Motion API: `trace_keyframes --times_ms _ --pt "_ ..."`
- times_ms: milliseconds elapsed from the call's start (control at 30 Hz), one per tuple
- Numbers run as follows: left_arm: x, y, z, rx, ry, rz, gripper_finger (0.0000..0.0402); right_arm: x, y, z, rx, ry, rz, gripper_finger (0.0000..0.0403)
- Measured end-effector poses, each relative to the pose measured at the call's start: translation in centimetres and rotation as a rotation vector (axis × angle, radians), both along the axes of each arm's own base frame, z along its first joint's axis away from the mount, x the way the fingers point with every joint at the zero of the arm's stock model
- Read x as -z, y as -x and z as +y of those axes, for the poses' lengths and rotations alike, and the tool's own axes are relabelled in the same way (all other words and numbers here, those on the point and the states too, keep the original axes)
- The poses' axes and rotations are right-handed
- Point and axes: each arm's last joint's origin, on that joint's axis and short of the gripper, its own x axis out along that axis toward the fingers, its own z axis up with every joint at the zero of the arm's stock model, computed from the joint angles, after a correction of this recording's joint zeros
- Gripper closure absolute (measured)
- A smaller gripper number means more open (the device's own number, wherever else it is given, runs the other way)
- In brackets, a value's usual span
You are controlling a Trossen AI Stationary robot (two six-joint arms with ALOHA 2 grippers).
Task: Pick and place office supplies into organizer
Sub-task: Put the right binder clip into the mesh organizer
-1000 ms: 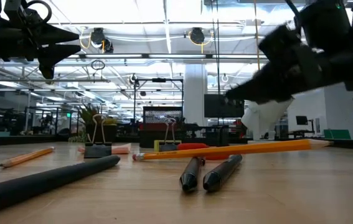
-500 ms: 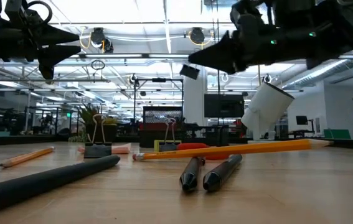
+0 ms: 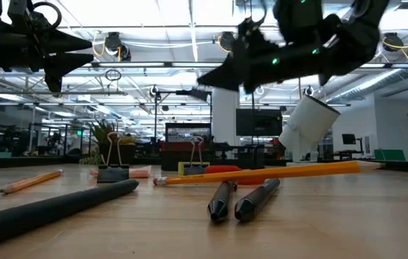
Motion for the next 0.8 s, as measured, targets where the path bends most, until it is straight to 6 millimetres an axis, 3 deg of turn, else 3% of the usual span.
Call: trace_keyframes --times_ms 133,333,800 --pt "0.0 0.0 0.0 0.001 0.002 0.000 0.0254 1.5 -1.8 -0.4 0.018 0.021 0.041 0.0397" --pt "0.0 0.0 0.0 0.002 0.005 0.003 0.0254 2.9 -3.1 -1.2 0.058 0.028 0.078 0.0398" --pt "0.2 0.0 0.0 0.001 0.009 0.015 0.0254 5.4 -2.9 -3.8 0.186 -0.039 0.151 0.0393"
